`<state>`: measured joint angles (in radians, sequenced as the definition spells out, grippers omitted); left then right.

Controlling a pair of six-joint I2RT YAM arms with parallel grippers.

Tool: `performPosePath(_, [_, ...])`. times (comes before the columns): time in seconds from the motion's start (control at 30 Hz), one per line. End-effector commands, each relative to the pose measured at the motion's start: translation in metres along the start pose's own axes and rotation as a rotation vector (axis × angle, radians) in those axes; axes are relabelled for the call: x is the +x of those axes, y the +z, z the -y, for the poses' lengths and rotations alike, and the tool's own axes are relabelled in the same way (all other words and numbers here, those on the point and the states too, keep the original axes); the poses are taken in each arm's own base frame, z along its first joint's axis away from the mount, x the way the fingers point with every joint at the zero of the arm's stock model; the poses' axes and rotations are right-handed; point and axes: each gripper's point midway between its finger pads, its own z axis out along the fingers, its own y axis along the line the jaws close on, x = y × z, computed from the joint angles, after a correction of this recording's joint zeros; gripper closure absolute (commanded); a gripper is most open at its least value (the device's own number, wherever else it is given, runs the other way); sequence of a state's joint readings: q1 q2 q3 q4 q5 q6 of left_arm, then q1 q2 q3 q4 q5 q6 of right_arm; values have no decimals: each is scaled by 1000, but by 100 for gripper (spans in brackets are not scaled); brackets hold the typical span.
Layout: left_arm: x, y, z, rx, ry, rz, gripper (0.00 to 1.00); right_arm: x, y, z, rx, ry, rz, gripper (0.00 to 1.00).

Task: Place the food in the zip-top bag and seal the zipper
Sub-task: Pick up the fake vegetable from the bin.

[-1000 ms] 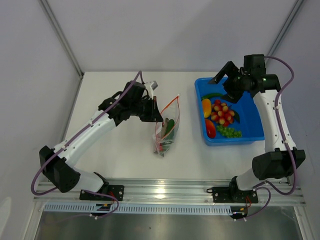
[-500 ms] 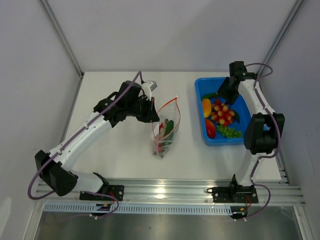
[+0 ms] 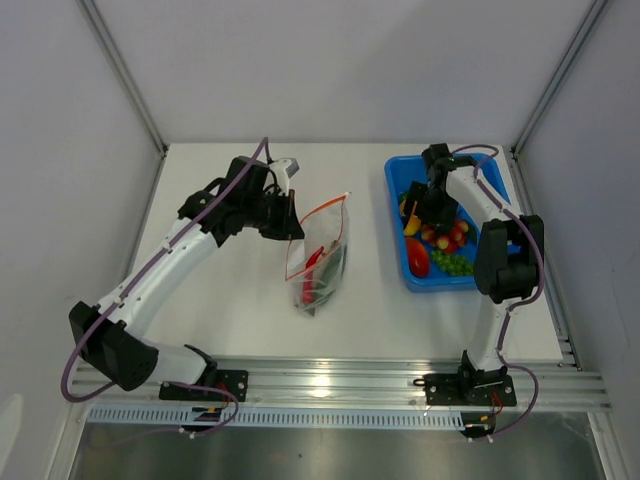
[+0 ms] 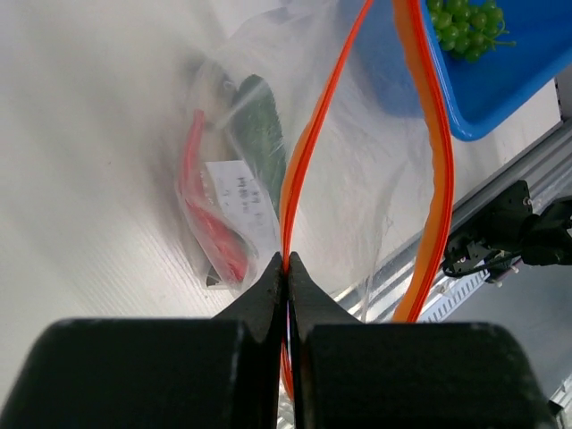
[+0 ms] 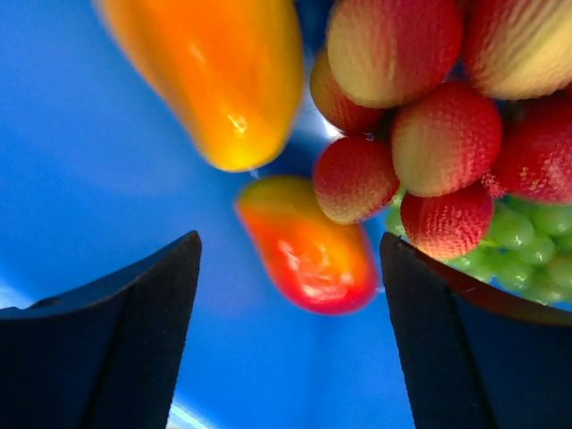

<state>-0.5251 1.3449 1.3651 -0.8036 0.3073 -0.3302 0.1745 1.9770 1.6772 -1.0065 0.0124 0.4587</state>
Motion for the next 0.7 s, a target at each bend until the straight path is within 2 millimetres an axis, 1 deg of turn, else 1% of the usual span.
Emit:
performPosePath(0.0, [-9, 3, -4, -7, 8, -8, 99, 21, -11, 5, -6, -66, -29, 17])
performPosePath(0.03, [-7, 10, -5, -4, -5, -23, 99, 24, -7, 7, -2, -68, -45, 16])
performPosePath(0.07, [-8, 12, -2, 18, -4, -26, 99, 28, -3, 11, 6, -72, -60, 17])
performPosePath(0.13, [-8, 18, -1, 33, -7, -34, 99, 26, 2, 11, 8, -77, -48, 17])
performPosePath(0.17, [-7, 22, -2, 30, -9, -45, 99, 20, 2, 7, -2, -77, -28, 17])
performPosePath(0.23, [-6, 28, -6, 18, -16, -61, 99, 5, 0, 12, 29, -65, 23, 17])
performPosePath(0.27, [-4, 30, -8, 11, -20, -67, 100, -4, -3, 10, 19, -53, 49, 17])
performPosePath(0.3, [-3, 31, -8, 9, -22, -72, 99, -16, -9, 5, 3, -47, 87, 17])
performPosePath(0.4, [1, 34, -11, 4, -26, -87, 99, -41, -24, 0, -27, -11, 171, 17])
performPosePath(0.43, [3, 34, -13, 0, -28, -91, 99, -45, -26, 1, -24, 1, 185, 18])
performPosePath(0.5, [7, 35, -15, -13, -33, -104, 99, -48, -26, 4, -29, 30, 174, 19])
performPosePath(0.53, [7, 36, -16, -15, -34, -107, 99, -41, -24, 10, -13, 45, 131, 20])
performPosePath(0.57, [10, 37, -17, -19, -36, -113, 99, -40, -23, 15, -5, 56, 119, 20])
performPosePath(0.6, [9, 37, -17, -17, -34, -108, 99, -39, -24, 15, -10, 56, 120, 20])
performPosePath(0.63, [10, 39, -18, -18, -38, -110, 99, -33, -23, 18, -9, 42, 112, 20])
performPosePath(0.67, [11, 40, -18, -16, -42, -113, 99, -38, -33, 15, -37, 35, 157, 20])
